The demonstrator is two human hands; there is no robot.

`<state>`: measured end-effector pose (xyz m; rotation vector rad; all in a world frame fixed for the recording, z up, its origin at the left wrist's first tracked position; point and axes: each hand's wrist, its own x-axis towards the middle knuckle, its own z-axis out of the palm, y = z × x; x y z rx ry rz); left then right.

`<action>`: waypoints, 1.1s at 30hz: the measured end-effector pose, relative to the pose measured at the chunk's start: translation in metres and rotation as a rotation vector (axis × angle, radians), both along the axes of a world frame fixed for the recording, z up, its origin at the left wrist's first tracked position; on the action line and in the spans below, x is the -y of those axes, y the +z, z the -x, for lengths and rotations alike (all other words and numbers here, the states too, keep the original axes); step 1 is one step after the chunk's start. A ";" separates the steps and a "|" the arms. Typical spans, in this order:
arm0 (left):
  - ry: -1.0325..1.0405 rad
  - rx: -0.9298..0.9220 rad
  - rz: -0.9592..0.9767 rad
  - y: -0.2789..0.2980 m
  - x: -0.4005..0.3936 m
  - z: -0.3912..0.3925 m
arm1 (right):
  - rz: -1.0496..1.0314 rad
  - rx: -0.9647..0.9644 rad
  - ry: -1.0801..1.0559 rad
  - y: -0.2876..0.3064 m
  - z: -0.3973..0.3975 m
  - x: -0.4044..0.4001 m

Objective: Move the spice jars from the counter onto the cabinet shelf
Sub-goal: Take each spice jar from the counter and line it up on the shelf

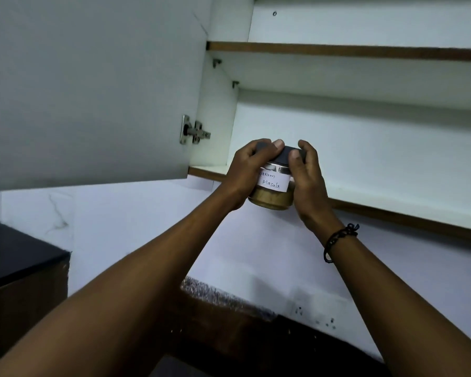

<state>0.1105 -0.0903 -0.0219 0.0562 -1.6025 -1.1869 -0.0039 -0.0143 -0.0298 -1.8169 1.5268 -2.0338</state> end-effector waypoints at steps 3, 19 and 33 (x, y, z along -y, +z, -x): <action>-0.001 -0.032 -0.002 0.021 0.019 0.011 | -0.052 -0.037 0.042 0.026 0.013 0.015; 0.208 0.137 -0.080 0.060 0.174 0.064 | -0.271 -0.214 -0.254 0.081 0.047 0.145; 0.360 0.268 -0.234 0.066 0.223 0.057 | -0.539 -0.441 -0.342 0.080 0.034 0.214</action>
